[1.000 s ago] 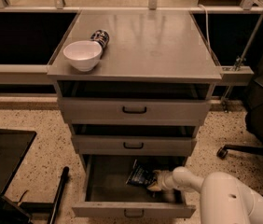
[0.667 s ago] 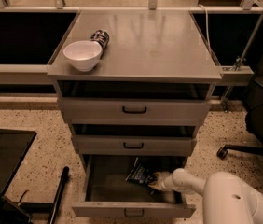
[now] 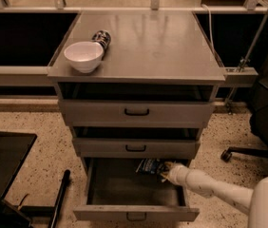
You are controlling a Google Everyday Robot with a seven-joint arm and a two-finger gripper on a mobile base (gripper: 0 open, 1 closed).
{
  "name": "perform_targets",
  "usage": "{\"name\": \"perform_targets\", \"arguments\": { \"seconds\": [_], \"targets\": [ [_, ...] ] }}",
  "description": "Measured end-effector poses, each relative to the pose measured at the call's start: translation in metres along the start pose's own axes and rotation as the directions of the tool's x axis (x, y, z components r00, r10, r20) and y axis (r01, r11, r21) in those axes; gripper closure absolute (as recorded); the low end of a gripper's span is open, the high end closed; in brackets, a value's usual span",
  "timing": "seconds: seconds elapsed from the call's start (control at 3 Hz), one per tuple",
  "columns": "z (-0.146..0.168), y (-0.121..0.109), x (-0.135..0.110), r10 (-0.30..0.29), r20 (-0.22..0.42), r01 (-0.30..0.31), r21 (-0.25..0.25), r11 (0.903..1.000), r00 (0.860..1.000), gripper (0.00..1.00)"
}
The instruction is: Pick blue chip bag from bottom drawer and place on counter
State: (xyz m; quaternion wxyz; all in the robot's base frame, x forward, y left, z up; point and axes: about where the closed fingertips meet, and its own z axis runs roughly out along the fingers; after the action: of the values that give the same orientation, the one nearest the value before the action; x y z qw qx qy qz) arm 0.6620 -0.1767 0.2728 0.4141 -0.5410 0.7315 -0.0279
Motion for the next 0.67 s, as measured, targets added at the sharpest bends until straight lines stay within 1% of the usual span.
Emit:
{"name": "perform_targets", "arguments": {
  "seconds": [0.33,0.67],
  "targets": [
    [-0.066,-0.059,-0.037,-0.103,-0.034,0.107,0.150,0.9830,0.994,1.00],
    [-0.113,-0.095,-0.070,-0.212,-0.121,0.235,0.231,0.9441,0.970,1.00]
  ]
}}
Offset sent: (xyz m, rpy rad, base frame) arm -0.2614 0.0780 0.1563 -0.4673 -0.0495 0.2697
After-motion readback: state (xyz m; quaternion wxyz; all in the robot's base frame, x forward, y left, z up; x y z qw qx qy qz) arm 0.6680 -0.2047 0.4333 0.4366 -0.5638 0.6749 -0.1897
